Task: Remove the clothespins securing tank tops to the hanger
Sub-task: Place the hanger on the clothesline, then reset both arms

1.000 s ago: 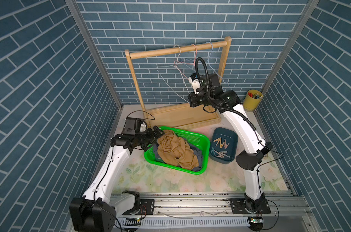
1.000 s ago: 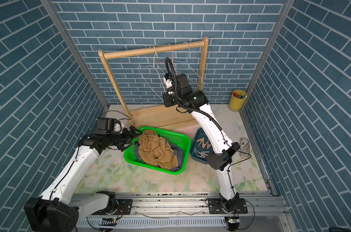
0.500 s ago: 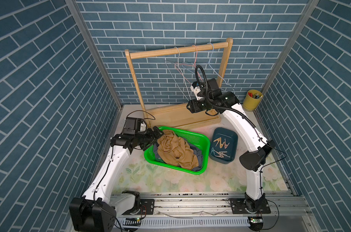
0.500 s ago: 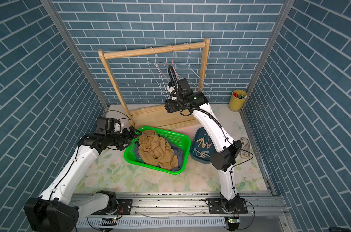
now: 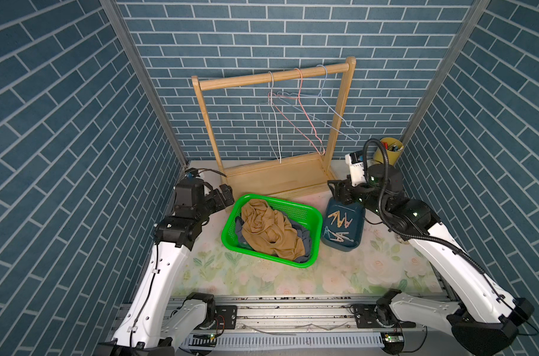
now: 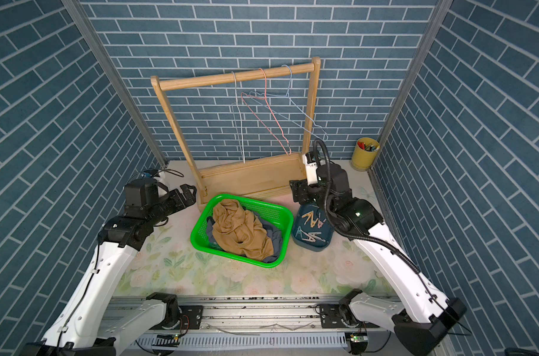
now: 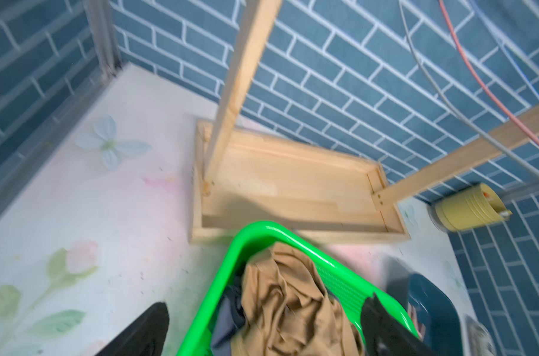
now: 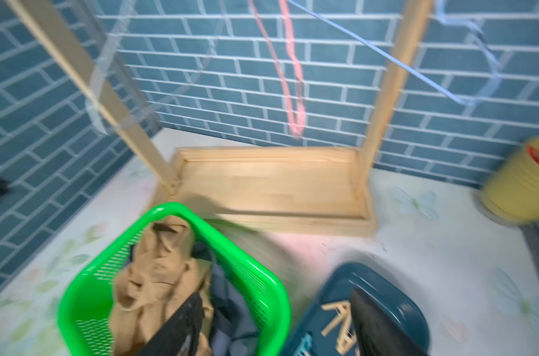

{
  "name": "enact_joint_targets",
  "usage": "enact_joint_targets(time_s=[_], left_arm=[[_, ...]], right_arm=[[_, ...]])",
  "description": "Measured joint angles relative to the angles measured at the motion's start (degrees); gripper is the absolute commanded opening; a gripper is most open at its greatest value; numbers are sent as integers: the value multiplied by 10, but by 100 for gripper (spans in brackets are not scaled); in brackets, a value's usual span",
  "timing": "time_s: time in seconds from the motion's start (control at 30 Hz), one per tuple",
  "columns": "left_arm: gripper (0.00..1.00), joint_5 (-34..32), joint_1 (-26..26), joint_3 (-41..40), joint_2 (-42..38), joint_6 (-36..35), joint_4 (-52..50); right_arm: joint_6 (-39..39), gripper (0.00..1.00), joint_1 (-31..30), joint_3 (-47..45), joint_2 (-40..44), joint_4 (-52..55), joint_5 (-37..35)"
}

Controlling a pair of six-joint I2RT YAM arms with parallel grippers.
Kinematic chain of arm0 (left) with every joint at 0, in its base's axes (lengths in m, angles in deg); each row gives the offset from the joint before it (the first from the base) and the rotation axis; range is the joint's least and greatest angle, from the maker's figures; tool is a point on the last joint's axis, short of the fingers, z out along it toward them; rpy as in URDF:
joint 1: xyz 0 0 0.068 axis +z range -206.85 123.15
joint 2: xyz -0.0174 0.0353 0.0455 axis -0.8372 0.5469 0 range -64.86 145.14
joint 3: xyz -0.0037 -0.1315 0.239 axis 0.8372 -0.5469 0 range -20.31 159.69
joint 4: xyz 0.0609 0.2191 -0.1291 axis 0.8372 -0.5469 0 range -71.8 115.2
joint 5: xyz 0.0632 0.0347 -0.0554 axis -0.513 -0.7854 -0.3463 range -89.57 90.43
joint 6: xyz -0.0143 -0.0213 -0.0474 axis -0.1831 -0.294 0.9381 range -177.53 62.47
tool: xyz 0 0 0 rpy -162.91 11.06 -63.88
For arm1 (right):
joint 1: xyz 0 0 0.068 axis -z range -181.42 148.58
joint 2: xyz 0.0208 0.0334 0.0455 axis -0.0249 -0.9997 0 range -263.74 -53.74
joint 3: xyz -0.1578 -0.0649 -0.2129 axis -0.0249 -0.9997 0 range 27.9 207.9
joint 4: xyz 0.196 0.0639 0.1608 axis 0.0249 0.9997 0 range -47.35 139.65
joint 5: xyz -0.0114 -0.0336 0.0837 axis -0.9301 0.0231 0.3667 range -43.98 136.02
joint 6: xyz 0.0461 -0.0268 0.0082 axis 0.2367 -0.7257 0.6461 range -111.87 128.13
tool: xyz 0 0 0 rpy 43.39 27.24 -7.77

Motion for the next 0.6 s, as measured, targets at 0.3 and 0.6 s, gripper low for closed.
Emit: enact_joint_targets(time_s=[0.3, 0.6], left_arm=[[99, -226, 7, -147, 128, -128, 206], [99, -308, 19, -240, 242, -165, 433]], right_arm=[[18, 89, 188, -345, -21, -179, -131], [-46, 91, 254, -367, -142, -393, -127]])
